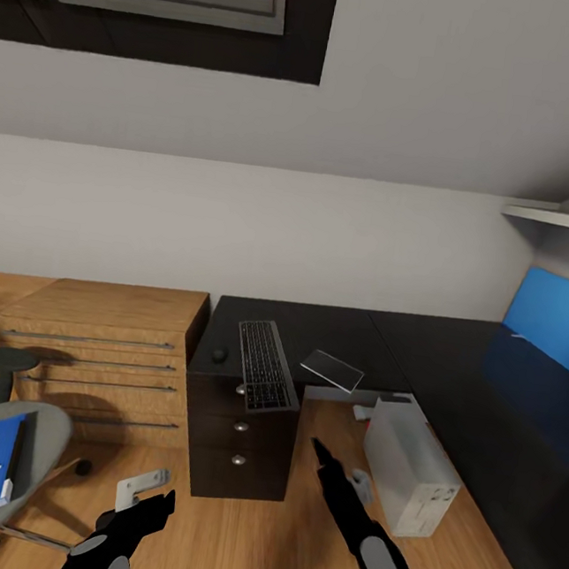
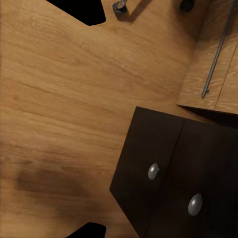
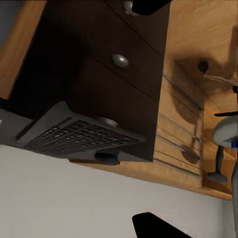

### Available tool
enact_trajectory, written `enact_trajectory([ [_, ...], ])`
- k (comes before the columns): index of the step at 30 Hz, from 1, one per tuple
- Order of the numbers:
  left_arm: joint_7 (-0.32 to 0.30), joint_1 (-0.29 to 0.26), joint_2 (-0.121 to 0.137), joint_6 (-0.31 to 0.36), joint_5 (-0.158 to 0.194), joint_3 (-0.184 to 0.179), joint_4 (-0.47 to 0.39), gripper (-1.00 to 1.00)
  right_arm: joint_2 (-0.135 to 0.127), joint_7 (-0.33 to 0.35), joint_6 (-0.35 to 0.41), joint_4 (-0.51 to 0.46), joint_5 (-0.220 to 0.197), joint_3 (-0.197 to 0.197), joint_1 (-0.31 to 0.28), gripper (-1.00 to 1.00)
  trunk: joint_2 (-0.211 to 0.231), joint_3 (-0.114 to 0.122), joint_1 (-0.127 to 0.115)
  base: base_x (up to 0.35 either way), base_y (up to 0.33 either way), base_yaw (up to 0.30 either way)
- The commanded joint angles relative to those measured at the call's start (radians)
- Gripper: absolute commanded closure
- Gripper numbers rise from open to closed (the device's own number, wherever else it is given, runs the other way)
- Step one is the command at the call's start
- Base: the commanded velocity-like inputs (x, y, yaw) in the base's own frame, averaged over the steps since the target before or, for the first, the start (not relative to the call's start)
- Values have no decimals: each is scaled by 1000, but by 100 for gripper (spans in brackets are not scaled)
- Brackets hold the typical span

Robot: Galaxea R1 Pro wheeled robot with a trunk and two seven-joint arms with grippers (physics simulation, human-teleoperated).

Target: In the bedroom, organize the workspace by keeping the computer under the desk, ensuring the monitor is on the desk, placing the keyboard on the desk next to the monitor, placing the mouse on the desk next to the keyboard, moving the folder from the swivel chair onto the desk next to the mouse, stacking the notebook on top of the folder with the pen on top of the notebook, and positioning the swivel chair next to the desk.

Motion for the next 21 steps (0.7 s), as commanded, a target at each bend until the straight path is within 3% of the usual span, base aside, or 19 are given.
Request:
enact_trajectory([
  [1, 9, -1, 0, 2, 10, -1, -1, -100, 1, -2, 5, 0, -27, -3, -1, -100, -8, -4, 4, 0, 0, 0],
  [3, 9, -1, 0, 2, 10, -2, -1, -100, 2, -11, 4, 1, -71, -7, -1, -100, -22, -11, 12, 0, 0, 0],
  [7, 9, -1, 1, 3, 11, -1, 1, -100, 4, -15, 4, 0, -94, -9, -1, -100, -43, -20, 23, 0, 0, 0],
  [15, 4, -1, 5, 1, 11, -1, 6, -100, 6, -17, 0, 3, -100, -8, -1, -100, -43, -20, 23, 0, 0, 0],
  [21, 2, -1, 6, -3, 10, -1, 7, -100, 13, -19, 1, 17, -100, -8, -1, -100, -43, -20, 23, 225, 58, 0],
])
